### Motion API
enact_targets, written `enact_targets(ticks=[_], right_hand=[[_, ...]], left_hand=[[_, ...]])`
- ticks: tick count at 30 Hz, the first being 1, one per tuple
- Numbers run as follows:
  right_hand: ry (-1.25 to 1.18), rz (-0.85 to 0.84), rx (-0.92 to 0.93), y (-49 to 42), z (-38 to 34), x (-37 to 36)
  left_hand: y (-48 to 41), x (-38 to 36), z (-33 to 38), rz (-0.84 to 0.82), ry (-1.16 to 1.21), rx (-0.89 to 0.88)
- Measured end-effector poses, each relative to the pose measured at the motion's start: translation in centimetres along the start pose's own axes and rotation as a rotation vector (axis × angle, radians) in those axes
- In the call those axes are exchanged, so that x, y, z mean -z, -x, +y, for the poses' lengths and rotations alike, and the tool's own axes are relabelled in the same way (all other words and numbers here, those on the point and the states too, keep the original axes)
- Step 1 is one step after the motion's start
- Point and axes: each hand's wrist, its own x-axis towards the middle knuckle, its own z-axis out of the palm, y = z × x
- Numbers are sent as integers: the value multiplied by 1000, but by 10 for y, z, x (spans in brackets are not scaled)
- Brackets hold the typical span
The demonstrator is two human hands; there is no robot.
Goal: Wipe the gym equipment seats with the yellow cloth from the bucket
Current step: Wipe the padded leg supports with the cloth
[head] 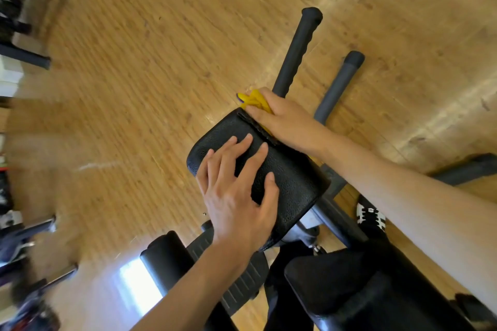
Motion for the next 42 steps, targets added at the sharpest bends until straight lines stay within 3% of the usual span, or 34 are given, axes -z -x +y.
enact_targets(ticks=[7, 12, 15, 18, 22, 26, 31, 35, 38, 42], right_hand=[[-69, -42, -49, 145, 25, 14], [67, 0, -26, 31, 0, 4], [26, 12, -73, -30, -14, 1], [45, 45, -82, -10, -10, -1], [22, 63, -26, 89, -1, 1], [150, 113, 124, 160, -2, -13], [366, 159, 301, 76, -20, -17], [469, 202, 315, 33, -30, -24], [515, 223, 285, 74, -34, -32], [562, 102, 257, 164, -41, -54]], left_hand=[[0, -1, 0, 15, 15, 25], [-1, -2, 2, 19, 8, 26], [-1, -1, 3, 8, 14, 20], [-1, -1, 1, 9, 15, 11], [2, -2, -2, 45, 67, 23], [4, -5, -3, 92, 170, 35], [7, -4, -7, 200, 327, 34], [19, 4, -14, 317, 468, 52], [38, -4, -33, 381, 544, 178], [77, -36, -55, 327, 688, 582]])
